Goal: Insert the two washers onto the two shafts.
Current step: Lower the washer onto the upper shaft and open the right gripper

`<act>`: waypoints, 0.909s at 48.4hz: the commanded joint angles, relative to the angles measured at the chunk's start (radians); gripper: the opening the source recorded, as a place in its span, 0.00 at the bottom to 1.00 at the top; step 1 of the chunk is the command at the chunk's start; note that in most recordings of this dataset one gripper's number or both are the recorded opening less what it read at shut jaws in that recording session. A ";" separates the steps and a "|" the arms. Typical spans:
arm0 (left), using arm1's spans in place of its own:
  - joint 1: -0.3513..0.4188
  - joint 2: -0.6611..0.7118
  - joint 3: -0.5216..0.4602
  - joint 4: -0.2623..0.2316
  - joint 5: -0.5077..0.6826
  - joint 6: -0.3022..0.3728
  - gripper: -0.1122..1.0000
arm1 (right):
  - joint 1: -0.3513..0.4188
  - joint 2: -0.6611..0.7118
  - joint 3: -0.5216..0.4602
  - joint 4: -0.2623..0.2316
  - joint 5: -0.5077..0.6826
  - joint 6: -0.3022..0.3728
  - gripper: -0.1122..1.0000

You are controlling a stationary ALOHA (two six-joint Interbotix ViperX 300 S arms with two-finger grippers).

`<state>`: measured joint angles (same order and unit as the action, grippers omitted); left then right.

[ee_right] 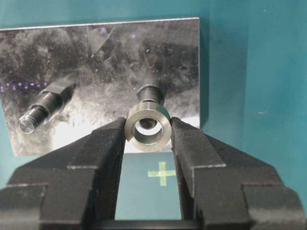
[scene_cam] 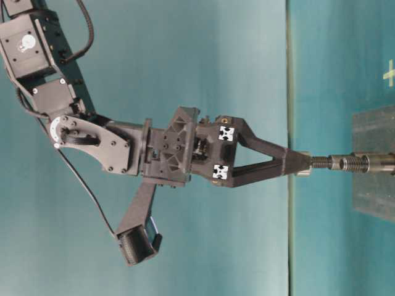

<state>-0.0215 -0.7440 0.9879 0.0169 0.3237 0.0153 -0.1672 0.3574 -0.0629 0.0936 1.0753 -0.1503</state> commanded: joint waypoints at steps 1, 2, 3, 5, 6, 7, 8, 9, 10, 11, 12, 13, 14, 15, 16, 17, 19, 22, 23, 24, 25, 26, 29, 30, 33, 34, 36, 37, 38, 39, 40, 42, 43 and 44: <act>0.000 -0.002 -0.012 0.003 -0.009 -0.002 0.10 | 0.006 -0.023 -0.026 0.000 -0.005 -0.012 0.41; 0.000 -0.003 -0.012 0.002 -0.009 -0.002 0.10 | 0.006 -0.021 -0.028 0.000 -0.005 -0.012 0.41; 0.000 -0.003 -0.012 0.003 -0.009 -0.002 0.10 | 0.006 -0.021 -0.026 0.000 -0.005 -0.012 0.41; -0.002 -0.002 -0.011 0.003 -0.009 -0.002 0.10 | 0.006 -0.020 -0.026 0.000 -0.006 -0.012 0.41; -0.002 -0.003 -0.011 0.003 -0.009 -0.002 0.10 | 0.006 -0.020 -0.026 -0.002 -0.006 -0.012 0.41; -0.002 -0.003 -0.011 0.003 -0.009 -0.002 0.10 | 0.006 -0.020 -0.028 0.000 -0.005 -0.012 0.41; 0.000 -0.003 -0.011 0.003 -0.009 -0.002 0.10 | 0.006 -0.018 -0.026 0.000 -0.006 -0.012 0.41; -0.002 -0.002 -0.011 0.003 -0.009 -0.002 0.10 | 0.006 -0.018 -0.026 0.000 -0.005 -0.012 0.41; -0.002 -0.003 -0.011 0.003 -0.009 -0.002 0.10 | 0.006 -0.017 -0.028 0.000 -0.005 -0.012 0.41; 0.000 -0.002 -0.011 0.003 -0.009 -0.002 0.10 | 0.006 -0.017 -0.028 0.000 -0.003 -0.012 0.41; -0.002 -0.003 -0.012 0.003 -0.009 -0.002 0.10 | 0.006 -0.015 -0.026 -0.002 -0.003 -0.012 0.41; -0.002 -0.003 -0.011 0.003 -0.009 -0.002 0.10 | 0.006 -0.014 -0.028 0.000 -0.002 -0.011 0.41; -0.002 -0.002 -0.012 0.003 -0.009 -0.002 0.10 | 0.006 -0.014 -0.028 0.000 -0.002 -0.011 0.41; -0.002 -0.003 -0.012 0.003 -0.009 -0.002 0.10 | 0.006 -0.012 -0.028 0.000 -0.002 -0.011 0.41; -0.002 -0.003 -0.012 0.003 -0.009 -0.003 0.10 | 0.006 -0.012 -0.026 0.000 -0.002 -0.011 0.41; -0.002 -0.003 -0.011 0.003 -0.009 -0.003 0.10 | 0.006 -0.012 -0.028 0.000 -0.002 -0.011 0.41; -0.002 -0.003 -0.012 0.003 -0.009 -0.003 0.10 | 0.006 -0.011 -0.028 0.002 -0.002 -0.008 0.41; -0.002 -0.003 -0.012 0.003 -0.009 -0.003 0.10 | 0.006 -0.011 -0.026 0.003 -0.002 -0.008 0.41; -0.002 -0.003 -0.012 0.003 -0.009 -0.003 0.10 | 0.005 -0.012 -0.028 0.003 -0.002 -0.009 0.41; -0.002 -0.003 -0.012 0.003 -0.009 -0.003 0.10 | 0.005 -0.012 -0.028 0.003 -0.002 -0.009 0.41; -0.002 -0.003 -0.012 0.003 -0.009 -0.003 0.10 | 0.005 -0.011 -0.029 0.005 -0.002 -0.009 0.41; -0.002 -0.005 -0.012 0.003 -0.009 -0.003 0.10 | 0.005 -0.011 -0.029 0.006 -0.002 -0.008 0.41; -0.002 -0.003 -0.012 0.003 -0.009 -0.003 0.10 | 0.005 -0.011 -0.029 0.006 -0.002 -0.006 0.41; -0.002 -0.003 -0.012 0.003 -0.009 -0.003 0.10 | 0.003 -0.009 -0.029 0.006 0.000 -0.006 0.41; -0.002 -0.003 -0.012 0.003 -0.009 -0.003 0.10 | 0.003 -0.009 -0.029 0.006 0.002 -0.006 0.41; -0.002 -0.005 -0.012 0.003 -0.009 -0.003 0.10 | 0.003 -0.009 -0.029 0.006 0.003 -0.006 0.41; -0.002 -0.003 -0.014 0.003 -0.009 -0.003 0.10 | 0.002 -0.008 -0.031 0.008 0.006 -0.005 0.41; -0.002 -0.003 -0.014 0.003 -0.011 -0.003 0.10 | 0.003 -0.006 -0.031 0.008 0.009 -0.005 0.41; -0.002 -0.003 -0.014 0.003 -0.009 -0.003 0.10 | 0.002 -0.006 -0.031 0.008 0.011 -0.005 0.43; -0.002 -0.005 -0.014 0.003 -0.009 -0.003 0.10 | 0.002 -0.005 -0.031 0.006 0.012 -0.005 0.47; -0.002 -0.003 -0.014 0.003 -0.009 -0.003 0.10 | 0.002 -0.005 -0.031 0.008 0.014 -0.005 0.52; -0.002 -0.003 -0.014 0.003 -0.009 -0.003 0.10 | 0.002 -0.002 -0.031 0.008 0.015 -0.006 0.62; -0.002 -0.003 -0.014 0.003 -0.009 -0.003 0.10 | 0.002 0.002 -0.031 0.009 0.015 -0.006 0.67; -0.002 -0.003 -0.014 0.003 -0.009 -0.003 0.10 | 0.002 0.003 -0.031 0.011 0.015 -0.006 0.73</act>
<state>-0.0215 -0.7455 0.9879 0.0169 0.3221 0.0138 -0.1672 0.3758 -0.0675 0.0997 1.0891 -0.1519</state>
